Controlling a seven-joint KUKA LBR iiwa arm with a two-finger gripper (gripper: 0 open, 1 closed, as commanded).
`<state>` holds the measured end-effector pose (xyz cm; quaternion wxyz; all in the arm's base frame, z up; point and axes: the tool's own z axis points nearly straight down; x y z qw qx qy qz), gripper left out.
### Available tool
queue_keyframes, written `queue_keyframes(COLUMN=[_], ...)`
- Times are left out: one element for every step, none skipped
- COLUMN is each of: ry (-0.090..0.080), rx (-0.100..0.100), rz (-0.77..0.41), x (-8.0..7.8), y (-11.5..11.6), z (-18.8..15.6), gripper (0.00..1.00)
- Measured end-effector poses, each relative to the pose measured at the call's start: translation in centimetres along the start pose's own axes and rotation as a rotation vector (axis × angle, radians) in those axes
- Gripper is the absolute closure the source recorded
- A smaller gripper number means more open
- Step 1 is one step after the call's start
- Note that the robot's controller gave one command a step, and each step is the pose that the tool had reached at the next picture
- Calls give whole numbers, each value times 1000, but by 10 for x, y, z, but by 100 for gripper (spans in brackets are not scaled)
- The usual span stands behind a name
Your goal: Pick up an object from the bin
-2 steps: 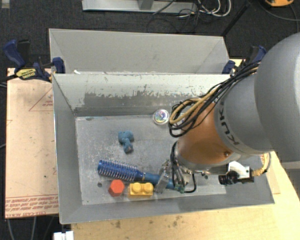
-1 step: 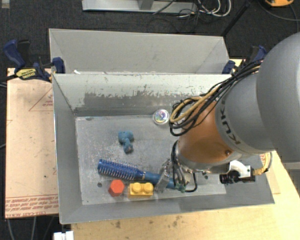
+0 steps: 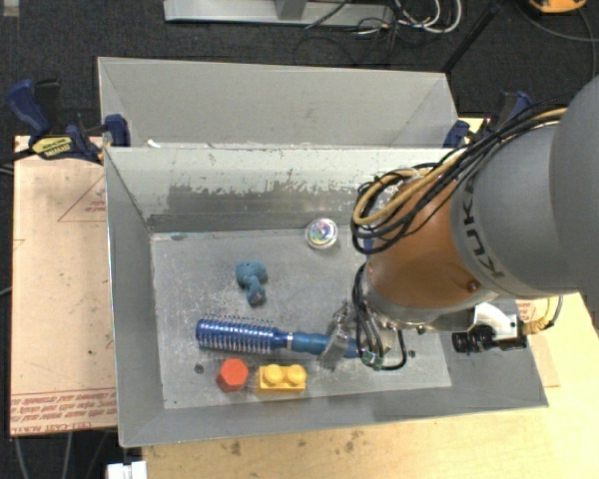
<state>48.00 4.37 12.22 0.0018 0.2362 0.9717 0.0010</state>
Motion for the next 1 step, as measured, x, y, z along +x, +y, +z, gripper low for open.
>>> queue_keyframes(ry=[0], rx=[0], rz=[-3], x=[-1], y=[1], z=[-38], gripper=[100])
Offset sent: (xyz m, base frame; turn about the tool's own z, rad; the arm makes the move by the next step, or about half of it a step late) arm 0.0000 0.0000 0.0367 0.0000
